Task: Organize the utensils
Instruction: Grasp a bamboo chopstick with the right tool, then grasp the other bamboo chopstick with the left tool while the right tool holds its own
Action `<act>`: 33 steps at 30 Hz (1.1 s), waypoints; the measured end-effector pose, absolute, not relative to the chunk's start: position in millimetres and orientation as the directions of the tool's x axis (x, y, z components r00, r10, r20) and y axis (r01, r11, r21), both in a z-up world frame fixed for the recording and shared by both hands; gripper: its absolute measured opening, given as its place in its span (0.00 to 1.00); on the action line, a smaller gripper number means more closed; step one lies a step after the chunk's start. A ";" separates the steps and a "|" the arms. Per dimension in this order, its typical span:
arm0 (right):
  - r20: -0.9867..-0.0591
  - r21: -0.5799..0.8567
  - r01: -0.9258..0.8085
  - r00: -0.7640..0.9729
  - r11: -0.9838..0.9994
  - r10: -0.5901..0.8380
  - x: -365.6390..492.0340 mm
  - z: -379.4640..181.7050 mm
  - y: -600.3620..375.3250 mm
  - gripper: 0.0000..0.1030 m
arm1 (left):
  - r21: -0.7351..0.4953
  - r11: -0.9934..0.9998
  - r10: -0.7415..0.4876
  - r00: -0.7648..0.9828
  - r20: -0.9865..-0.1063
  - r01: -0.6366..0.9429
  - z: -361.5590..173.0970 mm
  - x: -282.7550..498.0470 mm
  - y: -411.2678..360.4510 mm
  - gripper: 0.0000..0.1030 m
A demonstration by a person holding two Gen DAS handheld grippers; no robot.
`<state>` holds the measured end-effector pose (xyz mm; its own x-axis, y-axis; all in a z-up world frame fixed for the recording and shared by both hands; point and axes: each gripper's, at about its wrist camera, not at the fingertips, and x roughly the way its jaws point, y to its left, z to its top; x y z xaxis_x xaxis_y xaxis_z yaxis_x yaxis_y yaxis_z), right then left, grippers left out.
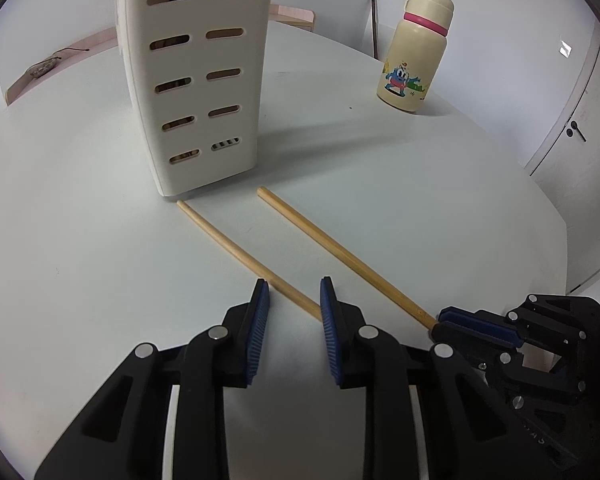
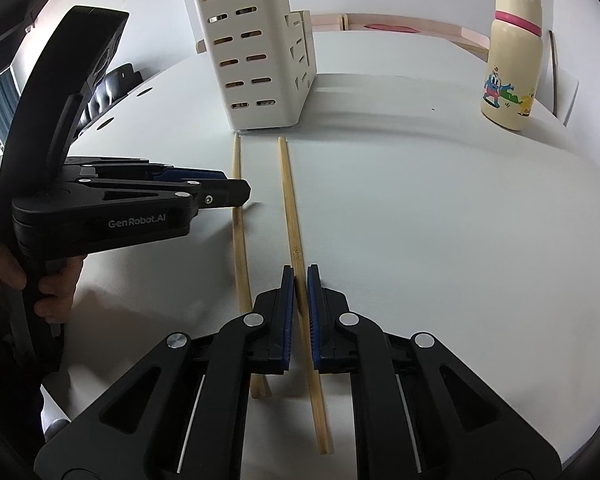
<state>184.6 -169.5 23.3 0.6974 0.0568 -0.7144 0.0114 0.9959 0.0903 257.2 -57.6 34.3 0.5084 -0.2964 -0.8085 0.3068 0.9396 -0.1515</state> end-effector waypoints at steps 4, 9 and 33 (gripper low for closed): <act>-0.712 0.104 0.026 0.700 0.994 0.056 184.2 24.9 -176.2 0.06 | -0.212 0.927 -0.344 0.475 -0.810 0.310 33.1 261.7 -48.4 0.16; -0.714 0.112 0.031 0.698 0.993 0.059 184.8 26.6 -182.2 0.04 | -0.254 0.907 -0.386 0.425 -0.819 0.335 32.9 264.1 -40.7 0.13; -0.807 -0.040 -0.212 0.584 0.977 0.094 265.7 49.6 -164.3 0.22 | -0.141 0.937 -0.277 0.434 -0.858 0.319 34.3 268.6 -38.3 0.26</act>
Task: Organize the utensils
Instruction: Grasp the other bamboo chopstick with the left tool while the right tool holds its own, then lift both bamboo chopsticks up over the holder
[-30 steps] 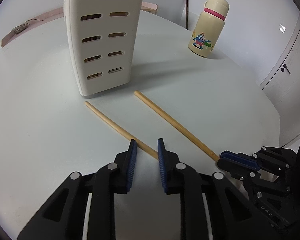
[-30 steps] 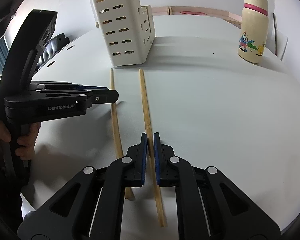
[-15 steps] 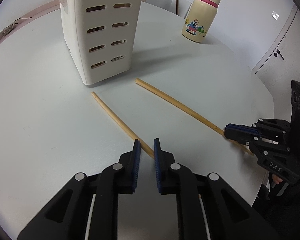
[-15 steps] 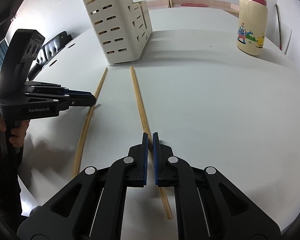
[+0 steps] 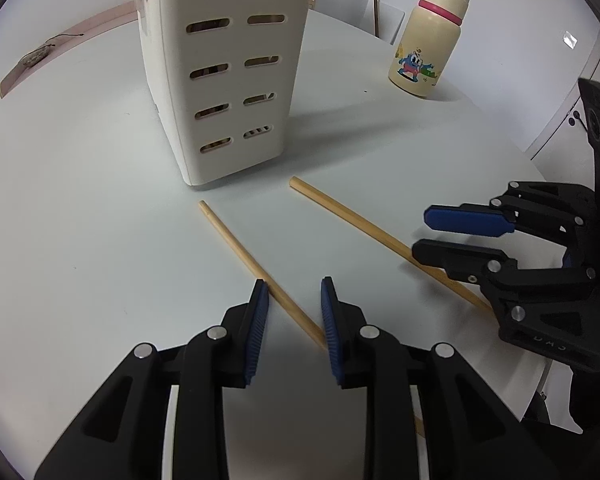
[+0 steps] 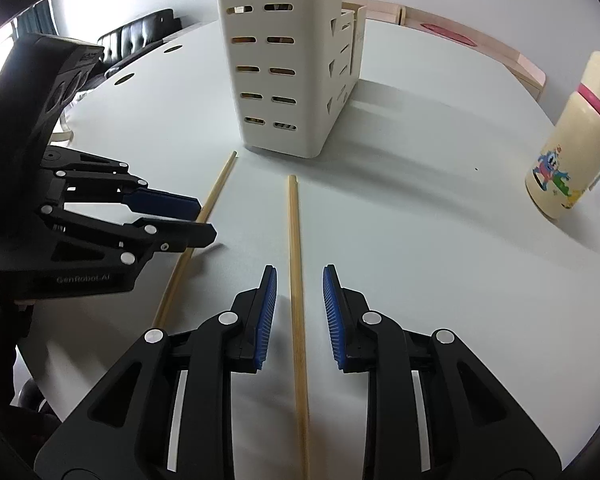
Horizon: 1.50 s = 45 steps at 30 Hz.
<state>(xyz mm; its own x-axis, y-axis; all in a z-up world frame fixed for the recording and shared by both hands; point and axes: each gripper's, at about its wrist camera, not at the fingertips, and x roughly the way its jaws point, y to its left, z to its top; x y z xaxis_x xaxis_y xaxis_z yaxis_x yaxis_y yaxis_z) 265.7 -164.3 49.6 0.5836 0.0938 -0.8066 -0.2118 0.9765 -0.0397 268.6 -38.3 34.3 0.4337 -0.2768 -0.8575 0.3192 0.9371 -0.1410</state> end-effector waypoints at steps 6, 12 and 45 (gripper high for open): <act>-0.843 -0.021 -0.243 0.526 0.970 0.113 288.0 45.3 -162.5 0.22 | -0.101 0.943 -0.243 0.452 -0.859 0.316 35.1 264.7 -33.8 0.26; -0.875 -0.030 -0.251 0.475 0.968 0.096 304.6 40.8 -159.8 0.17 | -0.009 0.950 -0.166 0.481 -0.861 0.313 34.6 261.5 -41.1 0.22; -0.326 0.099 -0.257 0.904 0.961 0.275 247.9 163.7 -180.6 0.06 | 0.134 0.977 -0.061 0.825 -0.562 0.164 117.3 218.1 -41.5 0.06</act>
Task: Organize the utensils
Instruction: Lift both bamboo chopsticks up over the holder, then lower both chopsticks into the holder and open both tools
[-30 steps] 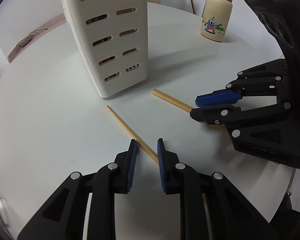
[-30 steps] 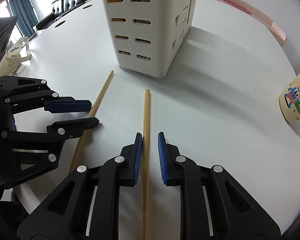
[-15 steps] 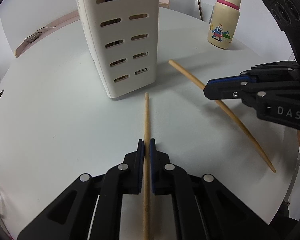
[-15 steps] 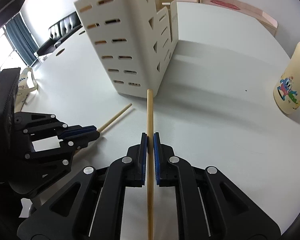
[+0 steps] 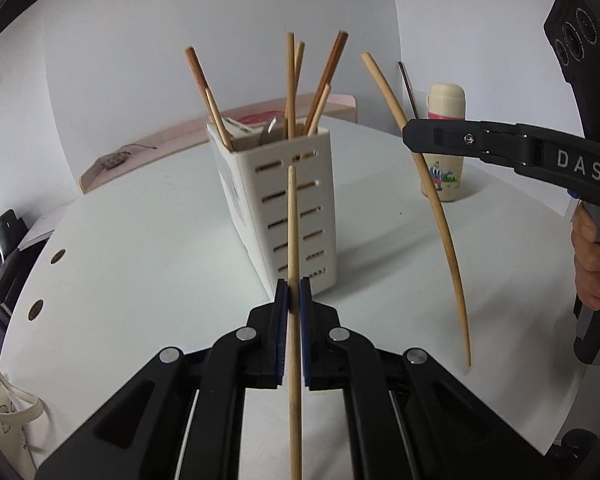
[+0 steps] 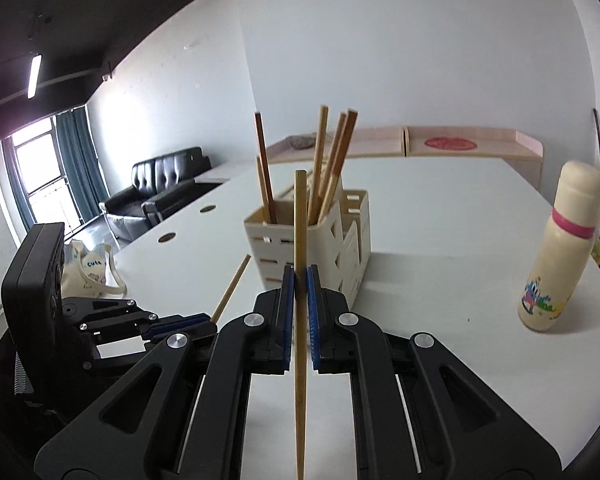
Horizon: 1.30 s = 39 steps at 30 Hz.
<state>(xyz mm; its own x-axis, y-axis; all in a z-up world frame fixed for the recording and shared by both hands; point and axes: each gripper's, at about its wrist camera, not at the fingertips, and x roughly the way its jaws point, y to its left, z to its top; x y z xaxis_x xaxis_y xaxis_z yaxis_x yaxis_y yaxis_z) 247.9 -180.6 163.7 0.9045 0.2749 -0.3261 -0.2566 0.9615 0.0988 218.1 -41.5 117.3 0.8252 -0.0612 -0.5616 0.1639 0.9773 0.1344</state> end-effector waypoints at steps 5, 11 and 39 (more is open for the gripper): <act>-0.160 0.069 -0.248 0.953 0.966 0.256 240.5 196.1 -174.9 0.06 | 0.162 0.979 -0.035 0.887 -0.460 0.122 143.4 212.0 -43.1 0.05; -0.023 0.049 -0.242 0.970 0.969 0.243 244.3 233.4 -166.6 0.06 | 0.157 0.983 -0.032 0.935 -0.353 0.093 176.7 211.0 -43.0 0.05; 0.088 0.009 -0.230 0.969 0.973 0.229 332.5 279.9 -152.5 0.06 | -0.111 0.985 -0.139 0.986 -0.092 0.129 291.9 277.6 6.7 0.05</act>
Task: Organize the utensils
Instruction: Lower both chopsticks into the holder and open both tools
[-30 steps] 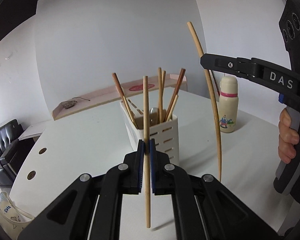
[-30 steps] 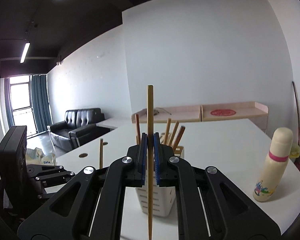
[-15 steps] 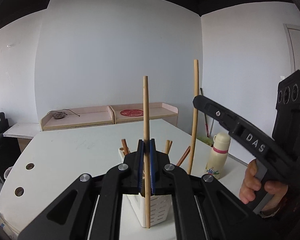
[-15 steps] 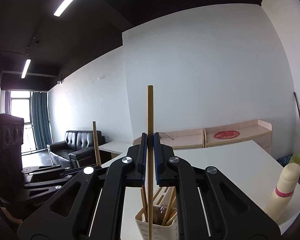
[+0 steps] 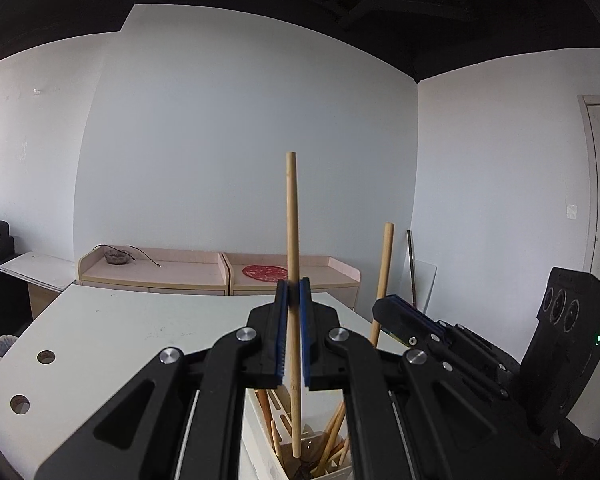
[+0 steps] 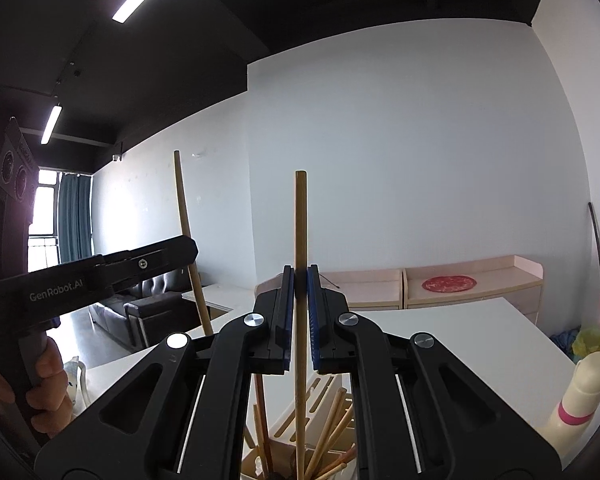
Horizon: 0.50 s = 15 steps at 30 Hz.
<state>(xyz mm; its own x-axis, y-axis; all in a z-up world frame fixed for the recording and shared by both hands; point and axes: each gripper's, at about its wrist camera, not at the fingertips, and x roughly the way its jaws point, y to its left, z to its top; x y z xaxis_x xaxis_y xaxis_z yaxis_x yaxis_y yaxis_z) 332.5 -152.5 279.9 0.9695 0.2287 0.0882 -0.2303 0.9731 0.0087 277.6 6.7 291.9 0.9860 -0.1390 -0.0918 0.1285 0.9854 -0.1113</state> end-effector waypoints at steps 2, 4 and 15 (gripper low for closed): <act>0.093 0.003 -0.230 0.969 0.973 0.229 334.2 280.1 -150.3 0.06 | -0.115 0.985 -0.137 0.986 -0.097 0.125 289.2 282.6 4.9 0.05; 0.092 0.004 -0.240 0.967 0.971 0.238 332.4 281.0 -146.3 0.06 | -0.120 0.985 -0.136 0.985 -0.104 0.124 287.4 287.7 5.1 0.05; 0.065 0.047 -0.254 0.966 0.966 0.251 348.8 270.7 -148.1 0.06 | -0.124 0.983 -0.152 0.980 -0.128 0.137 275.2 311.3 10.3 0.05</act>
